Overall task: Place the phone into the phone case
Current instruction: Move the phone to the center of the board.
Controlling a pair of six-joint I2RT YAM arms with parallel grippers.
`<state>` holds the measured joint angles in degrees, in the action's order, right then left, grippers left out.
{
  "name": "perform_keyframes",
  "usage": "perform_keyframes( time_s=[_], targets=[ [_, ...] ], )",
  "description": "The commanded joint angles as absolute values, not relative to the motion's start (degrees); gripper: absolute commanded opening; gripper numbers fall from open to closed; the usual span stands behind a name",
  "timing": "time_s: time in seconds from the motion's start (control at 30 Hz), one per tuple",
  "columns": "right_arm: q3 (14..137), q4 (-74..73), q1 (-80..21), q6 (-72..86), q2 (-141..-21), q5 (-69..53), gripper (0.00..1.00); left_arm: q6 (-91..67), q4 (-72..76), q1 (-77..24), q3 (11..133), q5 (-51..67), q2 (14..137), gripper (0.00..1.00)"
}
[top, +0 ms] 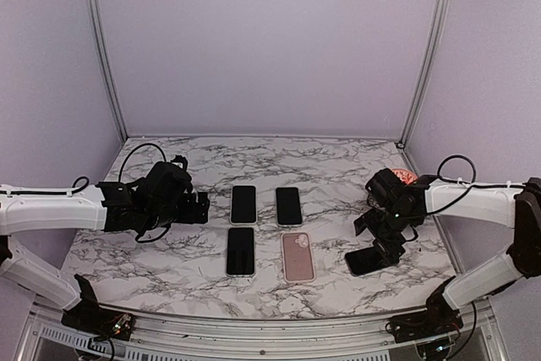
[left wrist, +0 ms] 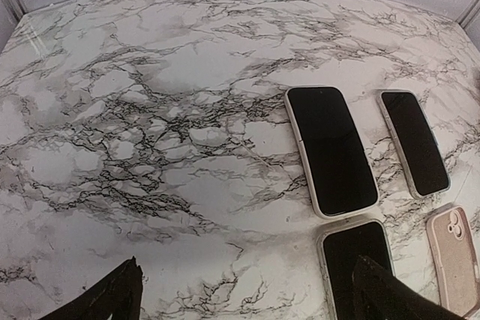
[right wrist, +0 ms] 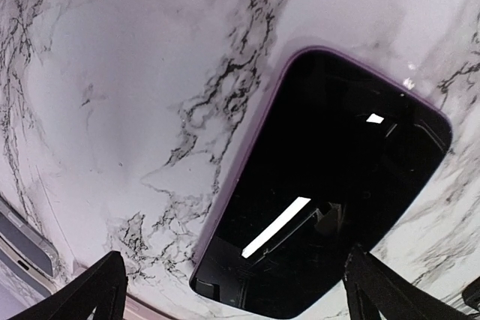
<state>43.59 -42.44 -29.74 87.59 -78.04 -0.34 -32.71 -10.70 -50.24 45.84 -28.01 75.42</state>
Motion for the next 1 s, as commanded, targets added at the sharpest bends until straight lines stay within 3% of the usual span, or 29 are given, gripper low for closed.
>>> perform_keyframes(
  time_s=[0.0,0.23,0.97],
  targets=[
    [49.17,-51.83,-30.15,86.02,-76.0,4.76,0.99,-31.86,-10.11,-49.92,46.06,-27.68,76.1,0.99],
    [44.11,-51.79,-31.03,91.75,-72.1,1.06,0.99,-31.97,-9.93,-49.92,46.37,-27.24,76.94,0.99],
    [41.03,-41.48,-31.35,91.89,-81.3,-0.39,0.99,-31.51,-9.93,-49.92,46.78,-25.93,77.5,0.99]
  ],
)
